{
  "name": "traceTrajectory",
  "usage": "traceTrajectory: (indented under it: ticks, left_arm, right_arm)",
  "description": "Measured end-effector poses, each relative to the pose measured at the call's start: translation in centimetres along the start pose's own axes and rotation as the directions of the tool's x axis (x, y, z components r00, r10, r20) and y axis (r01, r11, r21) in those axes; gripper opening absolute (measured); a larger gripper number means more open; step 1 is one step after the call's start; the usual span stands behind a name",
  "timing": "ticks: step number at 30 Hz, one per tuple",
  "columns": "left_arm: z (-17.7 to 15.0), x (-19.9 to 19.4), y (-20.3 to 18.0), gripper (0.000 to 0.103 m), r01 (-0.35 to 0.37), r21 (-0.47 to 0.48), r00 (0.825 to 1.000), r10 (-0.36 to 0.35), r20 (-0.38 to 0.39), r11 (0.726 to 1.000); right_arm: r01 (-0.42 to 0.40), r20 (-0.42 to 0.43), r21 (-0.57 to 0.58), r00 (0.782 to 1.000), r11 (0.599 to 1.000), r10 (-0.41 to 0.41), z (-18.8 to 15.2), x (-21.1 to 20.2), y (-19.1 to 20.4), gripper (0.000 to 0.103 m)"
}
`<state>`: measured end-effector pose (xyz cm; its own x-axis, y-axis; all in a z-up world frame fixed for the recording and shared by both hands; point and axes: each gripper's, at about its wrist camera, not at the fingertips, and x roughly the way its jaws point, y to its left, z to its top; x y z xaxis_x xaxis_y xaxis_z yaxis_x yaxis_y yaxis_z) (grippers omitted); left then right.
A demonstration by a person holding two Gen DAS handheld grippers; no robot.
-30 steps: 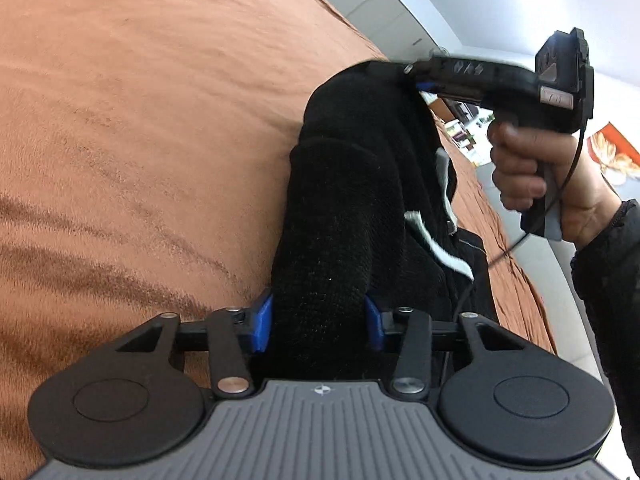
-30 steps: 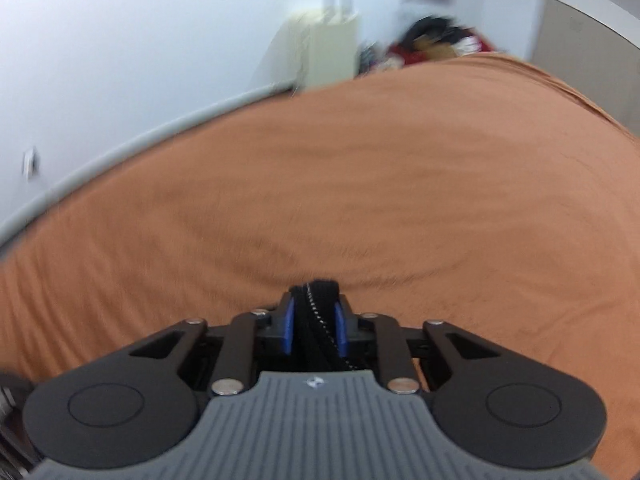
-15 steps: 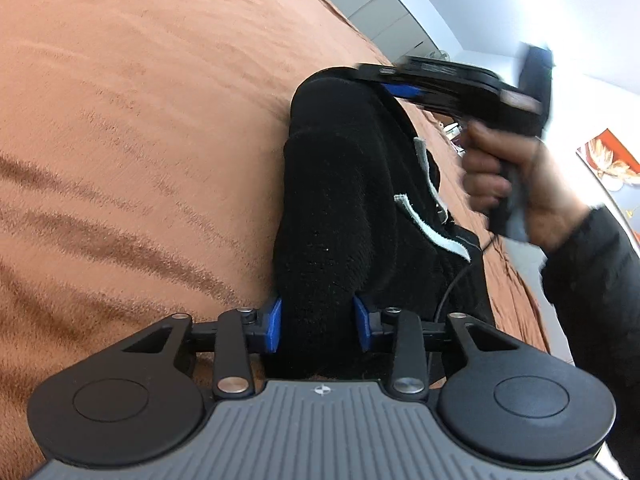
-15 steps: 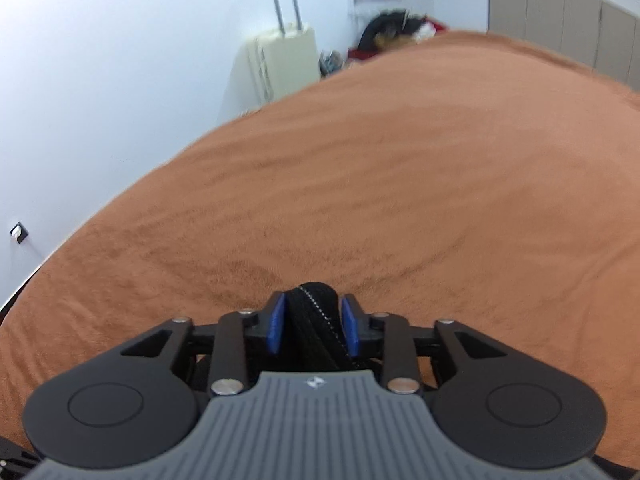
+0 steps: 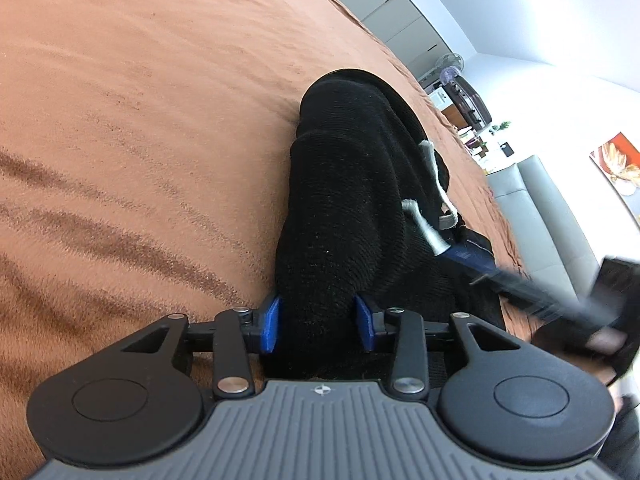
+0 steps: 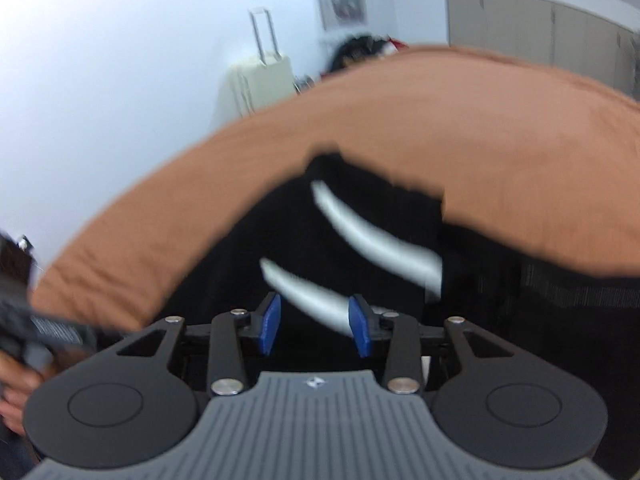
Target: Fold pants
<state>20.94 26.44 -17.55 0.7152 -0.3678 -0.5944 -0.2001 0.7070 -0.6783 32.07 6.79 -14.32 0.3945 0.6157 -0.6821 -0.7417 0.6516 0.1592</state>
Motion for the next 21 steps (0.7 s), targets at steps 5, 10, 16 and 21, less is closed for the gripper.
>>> traceTrajectory:
  ticks: [5,10,16,21]
  left_arm:
    - [0.0,-0.2,-0.8,0.045,-0.021,-0.012,1.000,0.021,0.015,1.000]
    - [0.5,-1.5,-0.3,0.052,-0.031,-0.047,0.998,0.034,0.057,0.998]
    - [0.5,-1.8,2.2,0.074,0.088,-0.205,0.995,-0.076,0.066,0.975]
    - [0.4,-0.5,2.4,0.081,0.098,-0.260,0.995,-0.087,0.053,0.961]
  right_arm:
    - [-0.017,0.048,0.141,0.999,0.990,0.010,-2.1,1.4,-1.7,0.033]
    - [-0.063,0.211,0.274,0.977,0.960,0.004,-3.3,-4.5,-3.0,0.040]
    - [0.010,0.284,0.480,0.944,0.877,-0.167,-9.0,-12.0,-7.5,0.053]
    - [0.007,0.263,0.716,0.923,0.698,-0.280,-14.7,-16.1,-13.0,0.059]
